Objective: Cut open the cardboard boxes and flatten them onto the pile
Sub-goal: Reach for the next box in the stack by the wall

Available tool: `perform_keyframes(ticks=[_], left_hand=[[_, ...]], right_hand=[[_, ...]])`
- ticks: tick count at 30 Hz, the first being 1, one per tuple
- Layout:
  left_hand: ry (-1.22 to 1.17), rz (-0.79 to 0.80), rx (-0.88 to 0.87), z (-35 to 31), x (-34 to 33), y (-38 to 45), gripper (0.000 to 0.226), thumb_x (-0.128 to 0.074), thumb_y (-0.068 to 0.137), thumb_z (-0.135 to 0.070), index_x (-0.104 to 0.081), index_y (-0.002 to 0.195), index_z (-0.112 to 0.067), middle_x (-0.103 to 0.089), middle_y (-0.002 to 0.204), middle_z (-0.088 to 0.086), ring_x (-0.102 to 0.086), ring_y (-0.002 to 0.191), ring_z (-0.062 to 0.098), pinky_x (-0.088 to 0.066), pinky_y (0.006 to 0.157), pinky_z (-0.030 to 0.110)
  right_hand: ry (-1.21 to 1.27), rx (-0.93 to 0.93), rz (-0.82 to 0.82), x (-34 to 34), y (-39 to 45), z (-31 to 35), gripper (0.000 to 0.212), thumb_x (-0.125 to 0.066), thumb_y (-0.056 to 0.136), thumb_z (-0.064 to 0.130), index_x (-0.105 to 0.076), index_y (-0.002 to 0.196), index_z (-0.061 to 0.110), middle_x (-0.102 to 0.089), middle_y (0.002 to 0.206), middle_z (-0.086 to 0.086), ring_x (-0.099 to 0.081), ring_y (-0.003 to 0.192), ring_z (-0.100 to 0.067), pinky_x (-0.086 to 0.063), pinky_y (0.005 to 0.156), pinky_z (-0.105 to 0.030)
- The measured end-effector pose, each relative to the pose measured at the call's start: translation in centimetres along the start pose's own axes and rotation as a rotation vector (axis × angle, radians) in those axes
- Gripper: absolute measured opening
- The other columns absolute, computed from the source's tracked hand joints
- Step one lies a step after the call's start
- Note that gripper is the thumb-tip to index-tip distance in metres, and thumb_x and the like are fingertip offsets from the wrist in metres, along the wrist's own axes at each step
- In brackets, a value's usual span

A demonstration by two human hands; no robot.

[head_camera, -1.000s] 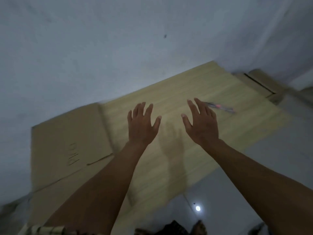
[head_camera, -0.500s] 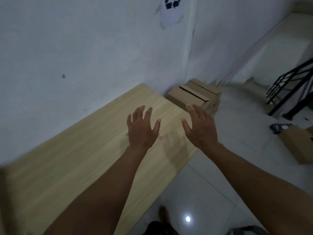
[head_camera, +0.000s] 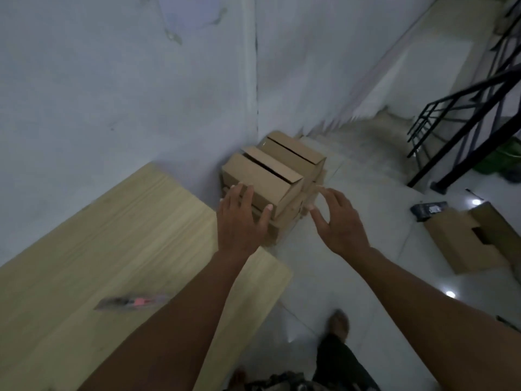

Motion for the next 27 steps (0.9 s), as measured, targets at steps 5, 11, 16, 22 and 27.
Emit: perform_keyframes(ticks=[5,11,16,22,27], left_hand=[[-0.036,-0.027,0.202,-2.4,-8.9,4.6,0.075,-0.056,0.089,-0.054,-0.055,0.139,0.001,-0.054,0.142,0.025,-0.05,0.134,0.042,-0.043,0.107,0.056],[-0.15,0.053,0.617,-3.3,-18.6,5.5,0.091,-0.074,0.087,-0.048,-0.033,0.155,-0.004,-0.036,0.158,0.021,-0.032,0.147,0.037,-0.031,0.117,0.048],[-0.153,0.124,0.764,-2.5,-25.5,6.0,0.098,-0.077,0.086,-0.048,-0.025,0.157,-0.003,-0.03,0.16,0.019,-0.027,0.148,0.034,-0.028,0.118,0.044],[-0.233,0.064,0.892,2.3,-33.3,8.0,0.103,-0.08,0.082,-0.047,-0.022,0.159,-0.01,-0.026,0.162,0.011,-0.026,0.149,0.025,-0.024,0.115,0.03],[-0.352,-0.019,1.068,7.1,-40.6,7.6,0.128,-0.086,0.071,-0.054,-0.006,0.163,-0.014,-0.013,0.168,0.004,-0.016,0.153,0.02,-0.018,0.124,0.034]], right_hand=[[0.114,-0.083,0.165,-1.2,8.3,-7.9,0.054,-0.054,0.102,0.04,-0.045,0.147,0.011,-0.049,0.143,-0.013,-0.047,0.131,-0.03,-0.041,0.107,-0.046],[0.091,-0.139,0.485,-4.1,16.2,-17.4,0.07,-0.052,0.101,0.05,-0.03,0.157,0.016,-0.038,0.154,-0.01,-0.037,0.142,-0.025,-0.03,0.113,-0.035],[0.063,-0.164,0.65,-9.2,21.6,-22.4,0.078,-0.054,0.099,0.053,-0.021,0.16,0.017,-0.027,0.163,-0.006,-0.027,0.149,-0.023,-0.024,0.117,-0.034],[0.121,-0.172,0.698,-17.9,27.3,-26.4,0.077,-0.061,0.098,0.04,-0.022,0.159,0.013,-0.03,0.161,-0.007,-0.033,0.145,-0.023,-0.029,0.111,-0.031],[0.128,-0.1,0.747,-25.5,30.2,-30.2,0.074,-0.065,0.096,0.031,-0.027,0.156,0.011,-0.031,0.158,-0.007,-0.038,0.138,-0.025,-0.032,0.099,-0.028]])
Point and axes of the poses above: each hand's wrist, its own y-axis towards the middle knuckle, its own x-axis out of the back of the hand, z = x × y, the point moved 9 cm from there along y, towards the middle knuckle
